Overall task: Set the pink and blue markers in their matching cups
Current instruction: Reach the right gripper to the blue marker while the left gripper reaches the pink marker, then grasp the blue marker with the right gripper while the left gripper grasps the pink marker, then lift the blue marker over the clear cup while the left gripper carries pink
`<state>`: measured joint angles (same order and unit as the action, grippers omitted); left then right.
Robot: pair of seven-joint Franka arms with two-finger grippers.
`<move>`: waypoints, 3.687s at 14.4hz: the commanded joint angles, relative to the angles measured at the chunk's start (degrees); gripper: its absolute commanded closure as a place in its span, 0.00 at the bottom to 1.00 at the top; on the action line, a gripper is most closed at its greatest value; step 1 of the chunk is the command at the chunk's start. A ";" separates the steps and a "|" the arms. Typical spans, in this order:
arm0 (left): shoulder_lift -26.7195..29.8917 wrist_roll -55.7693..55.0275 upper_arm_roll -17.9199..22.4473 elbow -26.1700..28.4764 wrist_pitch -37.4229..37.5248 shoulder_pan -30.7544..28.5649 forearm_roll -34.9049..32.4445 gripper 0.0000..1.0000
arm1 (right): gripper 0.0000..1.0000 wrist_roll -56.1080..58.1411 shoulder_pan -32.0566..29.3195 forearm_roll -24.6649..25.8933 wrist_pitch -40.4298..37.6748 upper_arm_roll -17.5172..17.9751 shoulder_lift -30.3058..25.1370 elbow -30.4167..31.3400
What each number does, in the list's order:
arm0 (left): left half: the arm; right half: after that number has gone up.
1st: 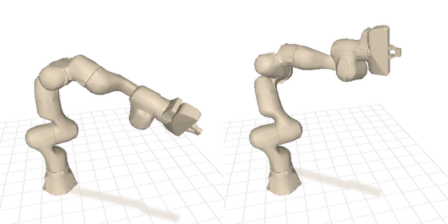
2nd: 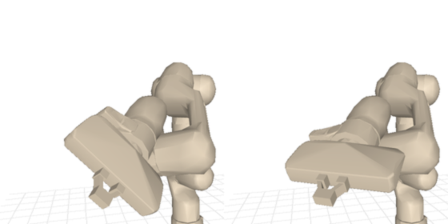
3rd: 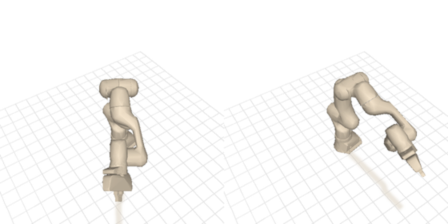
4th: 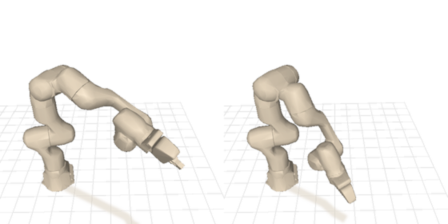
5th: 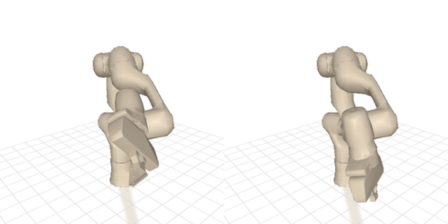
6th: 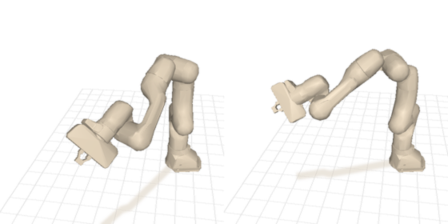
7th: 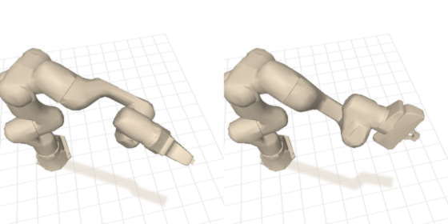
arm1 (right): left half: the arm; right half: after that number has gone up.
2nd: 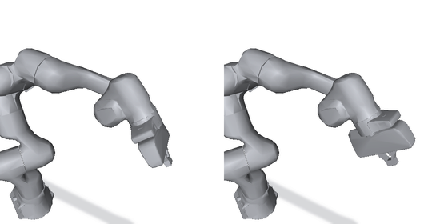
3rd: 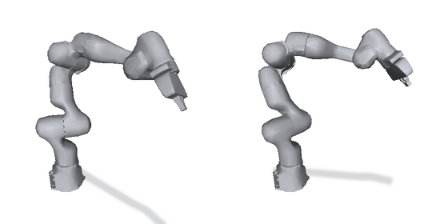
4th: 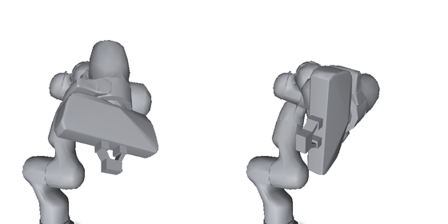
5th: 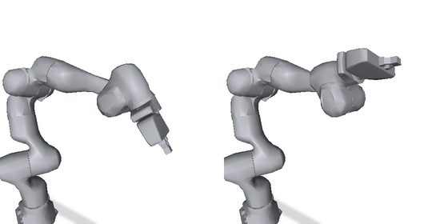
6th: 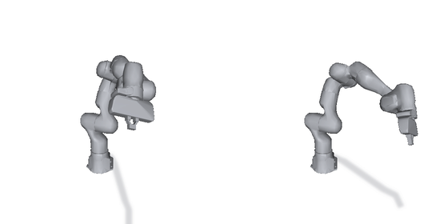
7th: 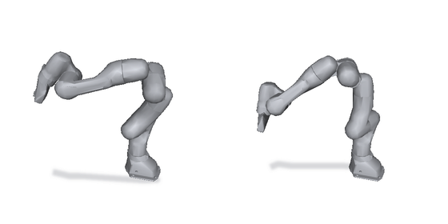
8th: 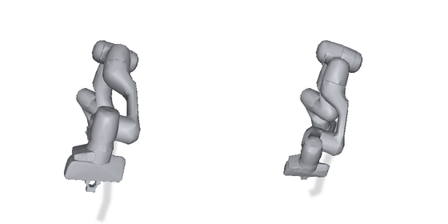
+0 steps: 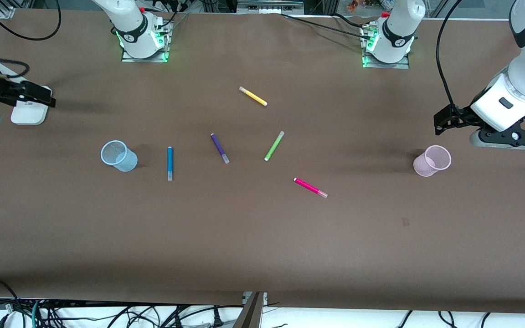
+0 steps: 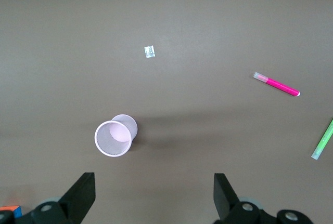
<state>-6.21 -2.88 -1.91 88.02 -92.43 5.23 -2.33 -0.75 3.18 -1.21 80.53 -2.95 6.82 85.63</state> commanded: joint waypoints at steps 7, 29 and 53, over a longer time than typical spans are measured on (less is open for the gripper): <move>-1.25 0.77 -0.38 -1.71 1.38 0.13 -1.09 0.00 | 0.00 -0.22 9.46 -0.20 15.42 0.67 16.37 0.41; -32.81 32.11 -4.95 -8.83 -19.19 15.95 0.22 0.00 | 0.44 -5.67 16.06 -0.29 53.77 0.67 28.69 20.01; -32.57 63.61 -4.42 0.67 -32.06 10.26 -1.09 1.00 | 1.00 75.75 15.27 -19.24 28.38 -10.12 8.74 18.51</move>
<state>-44.41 60.31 -6.03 88.18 -131.99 19.09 -2.32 63.26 18.68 -15.05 111.11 -10.37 15.90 102.71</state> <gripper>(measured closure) 0.824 0.833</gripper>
